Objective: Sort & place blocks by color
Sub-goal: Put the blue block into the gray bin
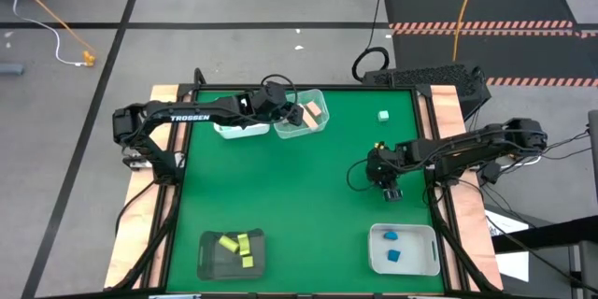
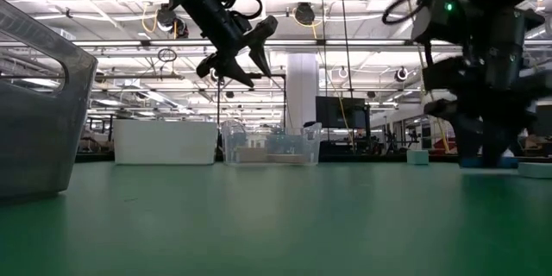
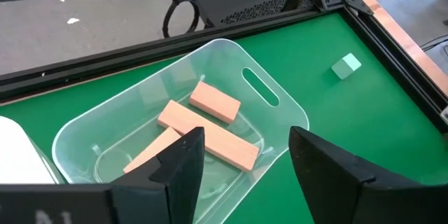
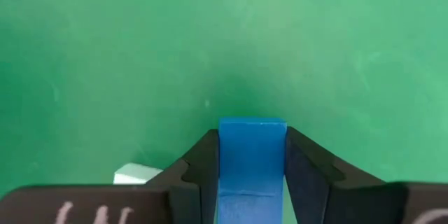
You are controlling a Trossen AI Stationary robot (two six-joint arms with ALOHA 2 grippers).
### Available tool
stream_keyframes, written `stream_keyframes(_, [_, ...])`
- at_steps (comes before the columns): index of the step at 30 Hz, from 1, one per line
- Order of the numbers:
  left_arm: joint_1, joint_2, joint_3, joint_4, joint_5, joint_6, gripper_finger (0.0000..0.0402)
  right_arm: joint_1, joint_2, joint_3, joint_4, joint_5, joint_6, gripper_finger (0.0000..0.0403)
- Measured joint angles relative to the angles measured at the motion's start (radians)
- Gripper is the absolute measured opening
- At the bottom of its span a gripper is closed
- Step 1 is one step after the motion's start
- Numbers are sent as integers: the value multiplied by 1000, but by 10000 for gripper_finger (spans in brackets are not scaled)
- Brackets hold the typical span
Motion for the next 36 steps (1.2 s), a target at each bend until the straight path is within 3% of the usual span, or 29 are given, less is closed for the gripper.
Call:
stream_keyframes(11, [0,0,0,4,-1,53,192,-2,-146,153,-1,70,254,110])
stream_keyframes(18, [0,0,0,4,-1,143,192,29,-150,226,72,-151,747,110])
stream_keyframes(21, [0,0,0,4,-2,190,187,97,-150,232,72,-246,915,113])
stream_keyframes(26, [2,0,0,4,-3,268,180,267,-150,232,92,-417,1050,113])
stream_keyframes(36, [17,0,0,4,-2,342,170,557,-126,231,148,-427,1453,115])
